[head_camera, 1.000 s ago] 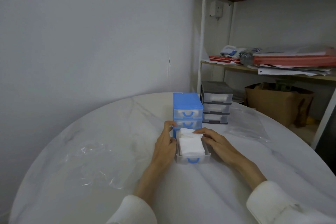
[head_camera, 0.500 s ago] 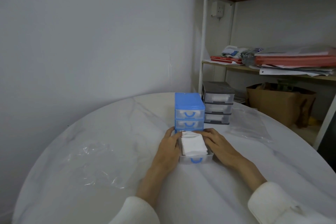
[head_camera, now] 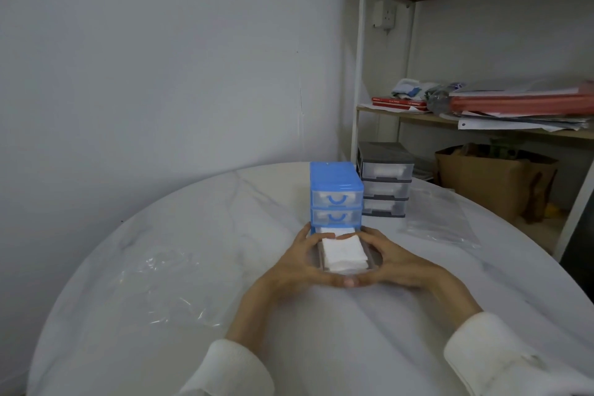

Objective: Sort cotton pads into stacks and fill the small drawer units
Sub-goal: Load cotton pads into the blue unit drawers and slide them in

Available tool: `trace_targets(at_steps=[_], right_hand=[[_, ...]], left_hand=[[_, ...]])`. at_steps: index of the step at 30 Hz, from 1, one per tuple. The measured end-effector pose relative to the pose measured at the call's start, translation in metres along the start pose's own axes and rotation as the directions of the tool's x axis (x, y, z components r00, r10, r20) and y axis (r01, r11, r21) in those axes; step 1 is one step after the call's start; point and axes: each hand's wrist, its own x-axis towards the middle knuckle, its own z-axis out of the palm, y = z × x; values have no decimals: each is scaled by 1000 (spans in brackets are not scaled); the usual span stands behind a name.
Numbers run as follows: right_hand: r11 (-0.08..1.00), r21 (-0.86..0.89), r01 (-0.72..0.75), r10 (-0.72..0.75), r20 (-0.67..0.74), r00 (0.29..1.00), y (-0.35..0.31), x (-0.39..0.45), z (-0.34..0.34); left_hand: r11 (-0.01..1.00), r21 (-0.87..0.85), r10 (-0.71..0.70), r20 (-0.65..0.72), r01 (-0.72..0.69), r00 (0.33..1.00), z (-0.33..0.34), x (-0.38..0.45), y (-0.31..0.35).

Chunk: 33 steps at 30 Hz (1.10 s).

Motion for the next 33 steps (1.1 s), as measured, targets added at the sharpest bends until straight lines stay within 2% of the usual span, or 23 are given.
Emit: trace_targets(at_steps=[3, 7, 13, 15, 19, 22, 33], right_hand=[[998, -62, -5, 3, -36, 999, 1, 0, 0], [999, -51, 11, -16, -105, 994, 4, 1, 2], [986, 139, 94, -69, -172, 983, 8, -2, -3], [981, 156, 115, -88, -167, 982, 7, -3, -4], [990, 82, 117, -104, -148, 983, 10, -1, -2], [997, 20, 80, -74, -199, 977, 15, 1, -1], [995, -88, 38, -55, -196, 979, 18, 4, -2]], left_hand=[[994, 107, 10, -25, -7, 1000, -1, 2, -5], [990, 136, 50, -116, -34, 992, 3, 4, -10], [990, 124, 92, -208, -67, 974, 5, 5, -12], [992, 95, 97, -225, -77, 969, 7, 4, -11], [989, 101, 129, -221, -109, 967, 6, 4, -10], [981, 144, 163, -219, -133, 962, 5, 5, -11], [949, 274, 220, -233, -153, 947, 6, 7, -11]])
